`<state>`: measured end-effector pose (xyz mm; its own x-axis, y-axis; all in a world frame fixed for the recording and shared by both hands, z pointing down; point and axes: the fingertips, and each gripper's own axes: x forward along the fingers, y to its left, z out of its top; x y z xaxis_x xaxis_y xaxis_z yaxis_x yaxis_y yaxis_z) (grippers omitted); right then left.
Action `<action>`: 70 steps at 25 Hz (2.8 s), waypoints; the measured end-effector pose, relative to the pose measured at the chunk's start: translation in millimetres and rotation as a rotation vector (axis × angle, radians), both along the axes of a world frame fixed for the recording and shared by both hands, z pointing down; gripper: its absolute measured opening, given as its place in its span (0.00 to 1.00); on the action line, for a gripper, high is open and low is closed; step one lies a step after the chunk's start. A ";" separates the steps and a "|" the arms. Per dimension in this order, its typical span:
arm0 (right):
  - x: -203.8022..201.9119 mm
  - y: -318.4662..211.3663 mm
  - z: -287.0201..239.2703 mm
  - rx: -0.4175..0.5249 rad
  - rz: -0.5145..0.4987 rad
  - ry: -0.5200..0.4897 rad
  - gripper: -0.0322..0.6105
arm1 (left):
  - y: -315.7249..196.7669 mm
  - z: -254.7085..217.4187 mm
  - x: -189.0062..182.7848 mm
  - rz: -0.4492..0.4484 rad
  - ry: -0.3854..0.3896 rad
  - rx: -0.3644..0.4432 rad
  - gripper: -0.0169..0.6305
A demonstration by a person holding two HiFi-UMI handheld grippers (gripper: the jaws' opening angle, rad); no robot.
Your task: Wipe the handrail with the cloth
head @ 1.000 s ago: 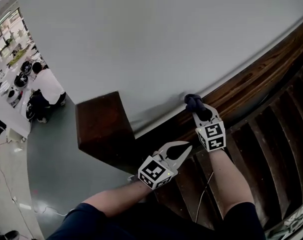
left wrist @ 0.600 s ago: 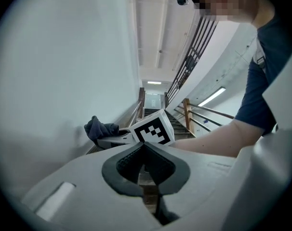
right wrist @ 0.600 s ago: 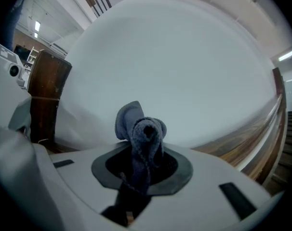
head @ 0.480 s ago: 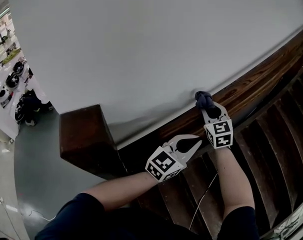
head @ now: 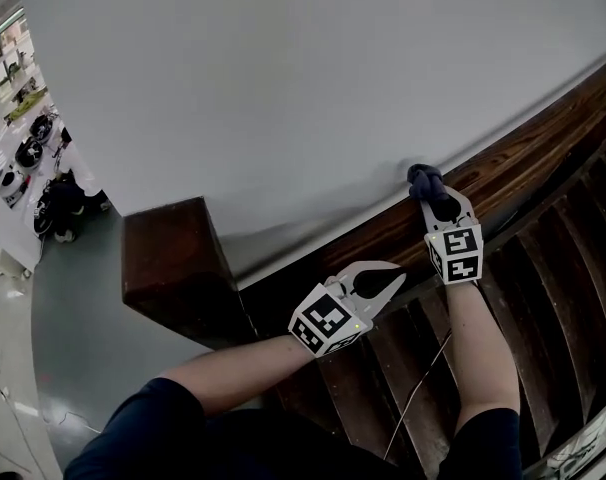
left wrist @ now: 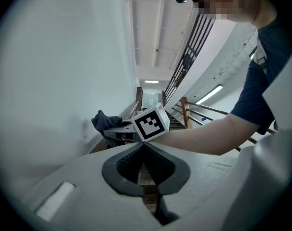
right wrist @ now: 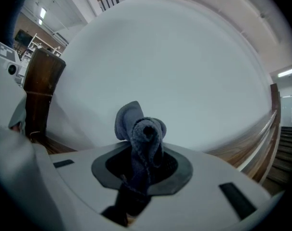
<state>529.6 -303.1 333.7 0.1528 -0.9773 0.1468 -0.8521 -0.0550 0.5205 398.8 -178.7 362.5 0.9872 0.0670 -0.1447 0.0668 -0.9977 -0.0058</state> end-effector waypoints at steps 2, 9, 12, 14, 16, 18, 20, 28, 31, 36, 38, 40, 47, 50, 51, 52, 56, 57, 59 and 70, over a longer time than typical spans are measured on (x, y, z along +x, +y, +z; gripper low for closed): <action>-16.6 4.8 -2.5 0.020 -0.024 -0.017 0.20 | 3.9 -0.7 -10.7 -0.001 -0.002 0.002 0.03; -101.3 36.9 9.8 0.054 -0.136 -0.092 0.20 | 25.6 -7.9 -65.7 -0.005 0.008 -0.006 0.03; -150.9 55.9 18.6 0.059 -0.177 -0.131 0.20 | 36.8 -7.8 -105.3 0.002 0.012 -0.014 0.03; -198.6 69.3 22.0 0.071 -0.211 -0.158 0.20 | 44.0 -7.7 -148.0 -0.013 0.010 -0.021 0.03; -246.1 88.3 26.4 0.078 -0.234 -0.190 0.20 | 57.5 -7.8 -194.2 -0.028 0.007 -0.023 0.03; -285.1 106.1 32.0 0.077 -0.241 -0.231 0.20 | 69.7 -7.8 -236.2 -0.041 0.000 -0.026 0.03; -314.6 114.5 39.0 0.071 -0.242 -0.267 0.20 | 71.9 -5.8 -271.0 -0.056 -0.007 -0.025 0.03; -430.2 137.5 48.7 0.060 -0.277 -0.370 0.20 | 65.7 3.7 -393.6 -0.112 0.012 -0.048 0.03; -474.8 150.3 55.4 0.055 -0.308 -0.421 0.20 | 69.2 11.4 -426.1 -0.120 0.021 -0.070 0.03; -539.6 170.1 65.8 0.067 -0.381 -0.494 0.20 | 82.2 24.9 -464.5 -0.112 0.034 -0.089 0.03; -559.4 177.3 71.2 0.067 -0.400 -0.523 0.20 | 86.5 29.4 -477.3 -0.109 0.032 -0.097 0.03; -573.3 184.4 77.0 0.053 -0.404 -0.547 0.20 | 90.0 31.3 -487.4 -0.109 0.030 -0.102 0.03; -602.3 199.8 90.3 0.017 -0.422 -0.571 0.20 | 97.8 39.4 -514.8 -0.127 0.033 -0.110 0.03; -611.4 205.4 95.7 0.012 -0.437 -0.577 0.20 | 104.4 41.4 -517.7 -0.124 0.043 -0.123 0.03; -612.8 207.3 97.8 0.011 -0.438 -0.581 0.20 | 107.0 42.9 -517.8 -0.122 0.045 -0.127 0.03; -613.0 209.0 99.5 0.011 -0.435 -0.586 0.20 | 108.9 44.9 -517.6 -0.121 0.044 -0.130 0.03; -609.4 214.3 104.4 0.009 -0.415 -0.596 0.20 | 112.5 51.7 -514.7 -0.115 0.038 -0.146 0.03; -609.8 215.5 105.1 0.008 -0.413 -0.597 0.20 | 112.8 51.0 -514.8 -0.113 0.037 -0.144 0.03; -610.3 217.6 106.9 0.007 -0.407 -0.601 0.20 | 113.3 48.9 -514.9 -0.113 0.039 -0.141 0.03; -605.3 222.2 108.5 0.013 -0.393 -0.615 0.20 | 118.1 49.1 -505.8 -0.083 0.030 -0.134 0.03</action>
<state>-75.7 -80.8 442.2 -0.3162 -0.9452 0.0817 -0.9483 0.3123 -0.0569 -107.0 -60.7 411.5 0.9836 -0.0369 -0.1768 -0.0143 -0.9918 0.1274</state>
